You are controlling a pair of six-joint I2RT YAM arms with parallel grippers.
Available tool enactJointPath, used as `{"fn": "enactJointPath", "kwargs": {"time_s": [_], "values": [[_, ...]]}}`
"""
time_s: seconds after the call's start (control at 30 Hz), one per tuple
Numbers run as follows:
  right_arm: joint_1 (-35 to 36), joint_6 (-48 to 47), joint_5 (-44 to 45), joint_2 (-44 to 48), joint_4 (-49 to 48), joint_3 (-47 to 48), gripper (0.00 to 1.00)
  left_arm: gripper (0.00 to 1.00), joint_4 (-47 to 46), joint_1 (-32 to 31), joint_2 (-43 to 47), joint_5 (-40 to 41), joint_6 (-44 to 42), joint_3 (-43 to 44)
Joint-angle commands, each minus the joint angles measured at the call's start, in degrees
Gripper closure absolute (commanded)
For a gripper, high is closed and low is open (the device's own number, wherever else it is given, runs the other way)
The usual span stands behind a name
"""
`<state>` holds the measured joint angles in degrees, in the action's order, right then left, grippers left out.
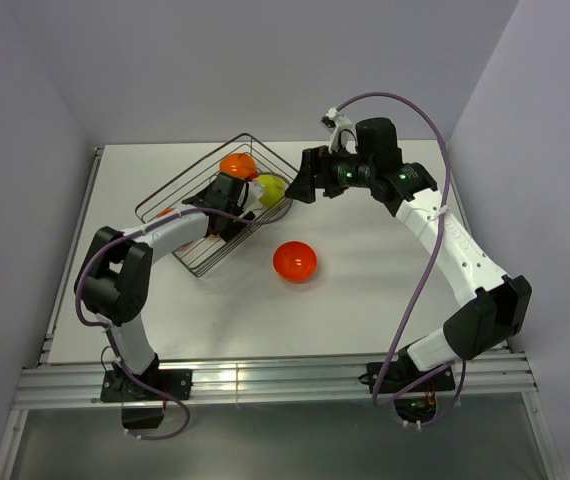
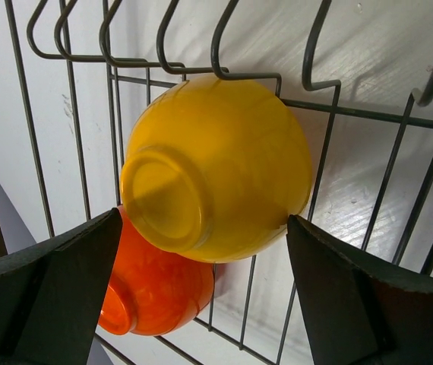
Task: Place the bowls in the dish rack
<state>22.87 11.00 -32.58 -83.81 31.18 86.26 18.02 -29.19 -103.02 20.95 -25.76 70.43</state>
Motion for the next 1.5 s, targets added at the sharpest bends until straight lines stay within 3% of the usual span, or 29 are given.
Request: {"fn": "enactJointPath", "kwargs": {"time_s": [0.0,0.37,0.77,0.87,0.93,1.0,1.07,1.2,1.47], "values": [[-0.4,-0.9,0.1,0.9,-0.3,1.1,0.0,0.05,-3.3,-0.2,0.7,2.1,0.4,1.1],[-0.5,-2.0,0.8,1.7,0.1,0.8,0.0,0.06,-6.1,0.4,-0.7,5.9,0.3,3.1],[-2.2,-4.2,-0.7,2.5,2.1,0.8,0.0,0.05,3.0,0.4,7.8,-9.0,5.8,8.8],[-3.7,-5.6,-1.9,2.7,4.0,0.6,0.0,0.01,4.9,0.5,10.3,-11.3,8.1,10.4],[-5.3,-8.4,-1.4,3.3,6.0,-0.6,0.02,0.01,6.1,0.9,12.4,-14.5,10.5,11.1],[-6.0,-10.4,-0.4,3.8,7.6,-2.3,0.05,0.0,6.8,2.6,16.5,-23.2,12.7,11.6],[-5.9,-13.7,0.1,3.8,10.2,-4.6,0.11,0.0,7.2,5.6,20.6,-34.5,17.0,12.1],[-5.3,-14.8,2.2,1.4,12.7,-8.6,0.26,0.01,8.4,10.6,24.4,-48.2,24.0,12.7],[-0.6,-14.1,9.1,-6.4,8.7,-14.1,0.34,0.01,7.6,11.7,32.1,-55.0,29.2,6.0]]}}
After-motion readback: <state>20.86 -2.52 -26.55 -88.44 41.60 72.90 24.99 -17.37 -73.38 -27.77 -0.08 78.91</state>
